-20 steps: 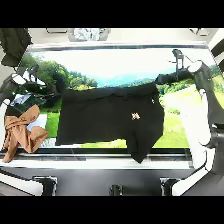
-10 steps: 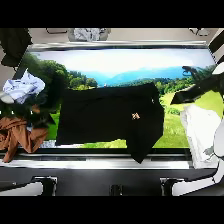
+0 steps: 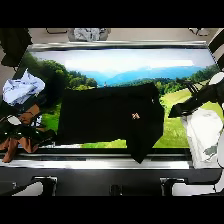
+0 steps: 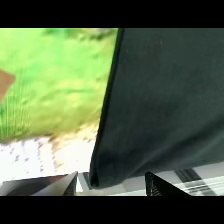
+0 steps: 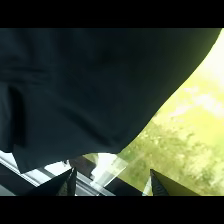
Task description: Fold the shirts.
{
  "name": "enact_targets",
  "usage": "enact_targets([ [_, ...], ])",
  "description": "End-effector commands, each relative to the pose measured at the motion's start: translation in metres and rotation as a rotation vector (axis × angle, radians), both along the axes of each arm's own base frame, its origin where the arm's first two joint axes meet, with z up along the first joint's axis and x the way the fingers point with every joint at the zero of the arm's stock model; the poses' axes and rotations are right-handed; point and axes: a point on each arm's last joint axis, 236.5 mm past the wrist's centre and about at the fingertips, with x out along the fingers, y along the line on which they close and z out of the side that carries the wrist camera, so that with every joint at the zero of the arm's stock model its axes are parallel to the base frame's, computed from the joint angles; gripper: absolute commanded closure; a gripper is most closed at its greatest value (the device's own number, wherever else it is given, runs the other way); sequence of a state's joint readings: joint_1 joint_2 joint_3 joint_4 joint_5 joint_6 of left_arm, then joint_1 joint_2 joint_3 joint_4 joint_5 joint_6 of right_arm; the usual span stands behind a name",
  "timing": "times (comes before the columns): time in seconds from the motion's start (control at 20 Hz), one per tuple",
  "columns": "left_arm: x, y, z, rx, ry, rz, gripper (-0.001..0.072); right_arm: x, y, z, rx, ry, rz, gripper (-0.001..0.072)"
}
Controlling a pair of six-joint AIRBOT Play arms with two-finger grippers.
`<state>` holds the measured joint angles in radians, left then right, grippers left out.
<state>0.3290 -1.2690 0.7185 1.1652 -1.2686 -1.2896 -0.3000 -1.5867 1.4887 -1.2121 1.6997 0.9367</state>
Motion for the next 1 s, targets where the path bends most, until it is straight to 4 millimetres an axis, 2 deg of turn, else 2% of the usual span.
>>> enact_targets([
  [0.0, -0.002, 0.001, -0.010, 0.008, 0.001, 0.005, 0.0220, -0.005, -0.001, -0.001, -0.007, 0.015, 0.009, 0.0179],
  [0.15, -0.001, -0.005, -0.013, -0.019, 0.006, 0.020, 0.0288, -0.011, -0.010, -0.005, -0.051, 0.039, 0.014, 0.0179],
  [0.3, 0.001, -0.008, -0.013, -0.029, 0.002, 0.030, 0.0590, -0.023, -0.013, -0.018, -0.079, 0.046, 0.002, 0.0176],
  [0.4, 0.001, -0.008, -0.013, -0.030, 0.003, 0.030, 0.0675, -0.034, -0.004, -0.033, -0.063, 0.037, -0.023, 0.0170],
  [0.6, 0.001, -0.007, -0.011, -0.028, -0.004, 0.030, 0.0675, -0.053, 0.026, -0.072, 0.032, 0.047, -0.090, 0.0172],
  [0.7, 0.001, -0.008, -0.008, -0.031, -0.003, 0.026, 0.0675, -0.057, 0.029, -0.087, 0.035, 0.046, -0.120, 0.0177],
  [0.85, 0.002, -0.008, -0.005, -0.027, -0.016, 0.025, 0.0675, -0.056, 0.029, -0.099, 0.026, 0.030, -0.153, 0.0181],
  [0.95, 0.003, -0.007, -0.004, -0.026, -0.021, 0.025, 0.0675, -0.050, 0.032, -0.102, 0.038, 0.011, -0.183, 0.0249],
])
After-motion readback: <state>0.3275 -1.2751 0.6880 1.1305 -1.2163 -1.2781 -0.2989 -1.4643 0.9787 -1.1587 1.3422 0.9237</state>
